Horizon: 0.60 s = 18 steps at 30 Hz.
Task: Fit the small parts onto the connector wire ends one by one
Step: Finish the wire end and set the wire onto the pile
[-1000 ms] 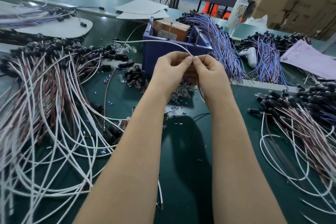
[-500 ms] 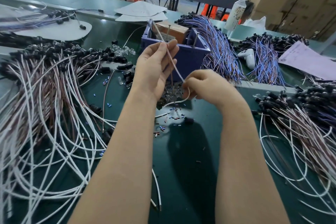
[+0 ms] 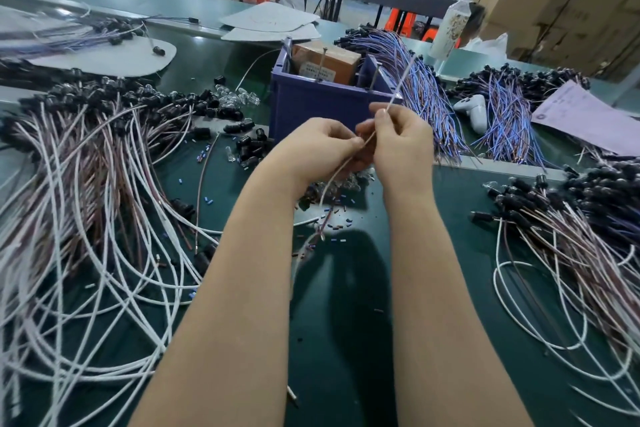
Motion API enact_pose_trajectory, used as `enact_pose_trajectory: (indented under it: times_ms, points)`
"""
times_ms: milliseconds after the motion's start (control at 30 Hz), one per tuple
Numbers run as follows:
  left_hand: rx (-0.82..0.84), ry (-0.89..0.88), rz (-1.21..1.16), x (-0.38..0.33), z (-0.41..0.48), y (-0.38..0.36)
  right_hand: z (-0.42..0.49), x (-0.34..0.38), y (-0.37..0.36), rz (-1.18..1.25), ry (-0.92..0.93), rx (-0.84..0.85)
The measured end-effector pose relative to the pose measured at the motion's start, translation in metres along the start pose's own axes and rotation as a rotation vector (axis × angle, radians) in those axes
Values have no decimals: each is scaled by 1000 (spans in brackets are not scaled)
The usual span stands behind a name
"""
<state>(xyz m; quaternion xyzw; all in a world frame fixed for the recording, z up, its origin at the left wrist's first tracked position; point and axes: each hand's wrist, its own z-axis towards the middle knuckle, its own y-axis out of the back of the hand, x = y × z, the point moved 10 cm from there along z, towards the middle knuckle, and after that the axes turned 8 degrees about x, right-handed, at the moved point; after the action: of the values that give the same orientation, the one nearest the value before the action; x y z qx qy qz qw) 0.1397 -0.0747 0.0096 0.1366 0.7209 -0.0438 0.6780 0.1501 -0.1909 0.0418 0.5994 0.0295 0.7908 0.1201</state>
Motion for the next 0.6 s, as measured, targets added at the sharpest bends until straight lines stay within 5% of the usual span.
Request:
enact_pose_trajectory:
  times_ms: [133, 233, 400, 600]
  points:
    - [-477, 23, 425, -22, -18, 61, 1, -13, 11, -124, -35, -42]
    - [-713, -12, 500, -38, -32, 86, 1, -15, 0, -185, -73, 58]
    - [-767, -185, 405, -66, -33, 87, -3, -27, -11, -123, -208, 157]
    - [-792, -228, 580, -74, -30, 88, -2, -15, 8, -174, -102, 11]
